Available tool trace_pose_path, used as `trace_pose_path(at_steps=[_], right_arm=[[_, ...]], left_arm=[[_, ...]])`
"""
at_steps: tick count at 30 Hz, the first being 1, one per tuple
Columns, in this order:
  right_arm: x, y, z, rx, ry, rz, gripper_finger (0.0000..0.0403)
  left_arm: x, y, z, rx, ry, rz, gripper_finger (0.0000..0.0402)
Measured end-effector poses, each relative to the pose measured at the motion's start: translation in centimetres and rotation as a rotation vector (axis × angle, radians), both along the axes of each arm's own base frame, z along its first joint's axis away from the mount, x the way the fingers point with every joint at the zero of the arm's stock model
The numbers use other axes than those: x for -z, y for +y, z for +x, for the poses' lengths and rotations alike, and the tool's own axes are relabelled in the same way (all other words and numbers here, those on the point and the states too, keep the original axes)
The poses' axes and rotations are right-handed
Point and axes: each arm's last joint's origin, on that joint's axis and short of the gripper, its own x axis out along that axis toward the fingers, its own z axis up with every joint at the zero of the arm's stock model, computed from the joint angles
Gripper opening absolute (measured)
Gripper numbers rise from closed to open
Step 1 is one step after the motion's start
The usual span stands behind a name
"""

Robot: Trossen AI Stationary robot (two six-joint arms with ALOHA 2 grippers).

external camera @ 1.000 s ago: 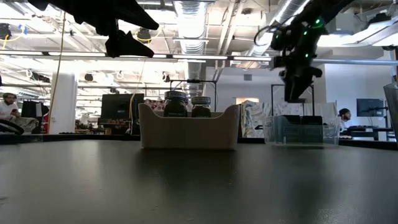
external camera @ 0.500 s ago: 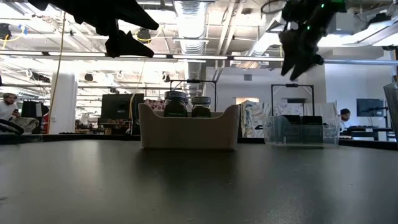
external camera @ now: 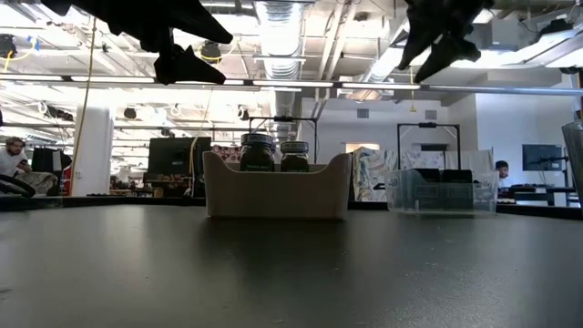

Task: Sort spices by type
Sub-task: Put the green seasoning bottle into the white bin

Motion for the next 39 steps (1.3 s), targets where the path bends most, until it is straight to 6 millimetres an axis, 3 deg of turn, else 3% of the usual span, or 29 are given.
trace_pose_path(at_steps=[10, 18, 30, 39], right_arm=[[1.1, 5.6, 1.8, 0.001, -0.038, 0.042, 0.0256], [2.4, 8.4, 2.9, 0.014, -0.029, 0.081, 0.0256], [3.6, 9.7, 4.0, 0.03, -0.015, 0.117, 0.0256], [3.5, 9.3, 4.1, -0.003, 0.004, 0.079, 0.0256]], left_arm=[[0.0, 0.0, 0.0, 0.001, 0.001, 0.003, 0.0387], [0.1, 0.0, 0.0, 0.01, 0.016, 0.031, 0.0387], [0.6, 0.1, -0.3, -0.017, 0.092, 0.121, 0.0399], [0.7, 0.0, -0.3, -0.047, 0.066, -0.009, 0.0399]])
